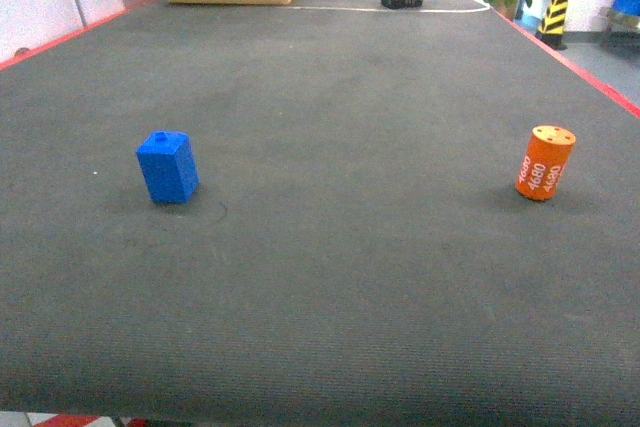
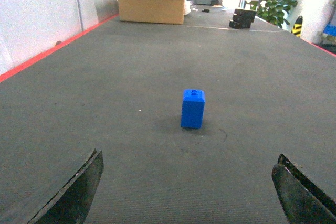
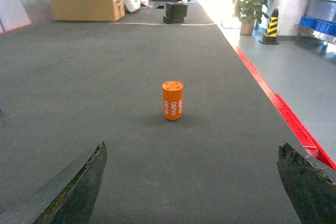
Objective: Sort blue parts and orange caps into right shelf containers
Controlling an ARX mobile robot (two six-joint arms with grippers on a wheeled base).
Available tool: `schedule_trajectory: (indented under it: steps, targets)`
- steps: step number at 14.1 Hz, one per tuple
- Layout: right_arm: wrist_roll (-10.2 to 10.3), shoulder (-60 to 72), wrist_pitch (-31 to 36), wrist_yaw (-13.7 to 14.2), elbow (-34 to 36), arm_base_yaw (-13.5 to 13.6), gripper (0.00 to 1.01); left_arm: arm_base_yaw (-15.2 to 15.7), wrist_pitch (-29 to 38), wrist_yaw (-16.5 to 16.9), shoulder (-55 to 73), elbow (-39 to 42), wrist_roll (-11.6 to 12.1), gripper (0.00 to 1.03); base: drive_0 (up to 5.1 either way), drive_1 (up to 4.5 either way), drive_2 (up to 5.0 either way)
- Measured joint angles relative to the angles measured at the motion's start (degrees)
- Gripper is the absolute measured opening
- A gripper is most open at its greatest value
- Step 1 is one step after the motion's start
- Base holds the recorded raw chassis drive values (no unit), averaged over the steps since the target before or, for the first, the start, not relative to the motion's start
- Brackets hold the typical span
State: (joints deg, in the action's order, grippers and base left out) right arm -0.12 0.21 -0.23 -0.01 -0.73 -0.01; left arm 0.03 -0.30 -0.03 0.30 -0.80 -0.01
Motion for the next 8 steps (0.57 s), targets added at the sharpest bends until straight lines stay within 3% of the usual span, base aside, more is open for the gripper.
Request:
schedule_trajectory:
  steps: [6,7,8]
  targets:
    - [0.0,0.0,0.0,0.0,0.0,0.0,0.98,0.0,0.0,0.0,0.0,0.0,0.0,0.98,0.0,0.00,0.0]
    - [0.0,1.5,-2.7,1.6,-0.7,0.0,0.98,0.0,0.0,0.0,0.0,0.0,0.0,0.98,0.0,0.00,0.0]
    - [-0.1,9.9,3.0,2.8,-0.9,-0.3,0.98,0.0,0.0,0.0,0.0,0.0,0.0,0.98,0.0,0.00,0.0]
